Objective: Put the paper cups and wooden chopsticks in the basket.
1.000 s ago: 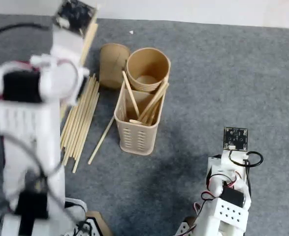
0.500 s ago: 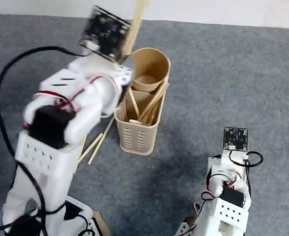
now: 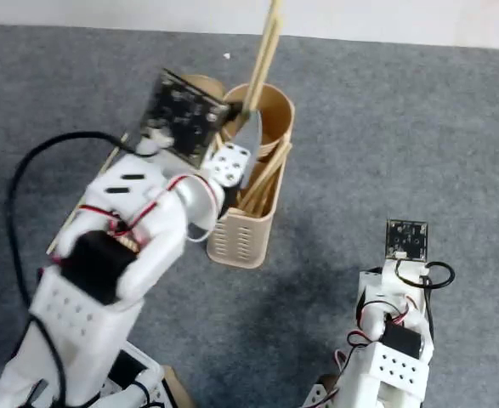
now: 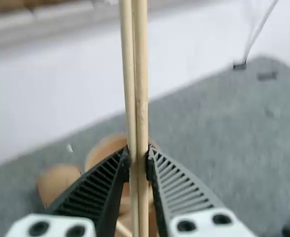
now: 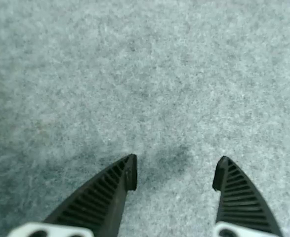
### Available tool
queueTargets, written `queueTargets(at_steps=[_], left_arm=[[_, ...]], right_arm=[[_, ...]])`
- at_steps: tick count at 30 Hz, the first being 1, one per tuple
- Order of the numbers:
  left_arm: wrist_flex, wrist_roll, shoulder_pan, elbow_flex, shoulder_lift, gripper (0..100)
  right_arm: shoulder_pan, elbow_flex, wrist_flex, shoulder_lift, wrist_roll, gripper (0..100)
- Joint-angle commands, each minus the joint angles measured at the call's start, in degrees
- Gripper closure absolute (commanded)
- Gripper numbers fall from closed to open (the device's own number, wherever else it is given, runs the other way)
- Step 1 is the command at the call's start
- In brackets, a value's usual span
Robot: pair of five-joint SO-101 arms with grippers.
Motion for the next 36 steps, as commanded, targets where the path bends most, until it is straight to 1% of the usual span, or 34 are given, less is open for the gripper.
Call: queueTargets(at_steps=[1,4,8,9,12,14,16,19,22,25,28,31,34,36], left_arm=[[-3.16,0.44,0.57,6.9,-1.01,99],[-3.16,-0.97,-0.66,10.07,-1.89,98],[-3.08,-1.14,-2.51,11.56,-8.04,86],[-2.37,-1.14,-2.86,11.38,-9.89,84],[-0.26,-1.76,-4.62,9.89,-14.55,84],[1.49,-3.69,-6.9,8.13,-16.84,84],[3.34,-3.96,-9.54,6.55,-18.07,84],[6.24,-3.96,-15.69,4.0,-18.33,84],[9.14,-3.96,-26.15,3.03,-17.89,84],[11.78,-4.84,-33.45,5.67,-14.11,84],[13.01,-11.87,-37.49,9.36,-6.73,84],[14.59,-20.31,-37.67,12.53,3.3,84],[21.36,-28.4,-34.42,12.26,13.49,84],[25.58,-31.82,-31.96,11.47,19.47,84]], right_arm=[[-0.66,1.8,-1.01,-0.75,0.44,73.8],[-0.66,1.8,-1.01,-0.75,0.44,73.8],[-0.66,1.8,-1.01,-0.75,0.44,73.8],[-0.66,1.8,-1.01,-0.75,0.44,73.8],[-0.66,1.8,-1.01,-0.75,0.44,73.8],[-0.66,1.8,-1.01,-0.75,0.44,73.8],[-0.66,1.8,-1.01,-0.75,0.44,73.8],[-0.66,1.8,-1.01,-0.75,0.44,73.8],[-0.66,1.8,-1.01,-0.75,0.44,73.8],[-0.66,1.8,-1.01,-0.75,0.44,73.8],[-0.66,1.8,-1.01,-0.75,0.44,73.8],[-0.66,1.8,-1.01,-0.75,0.44,73.8],[-0.66,1.8,-1.01,-0.75,0.44,73.8],[-0.66,1.8,-1.01,-0.75,0.44,73.8]])
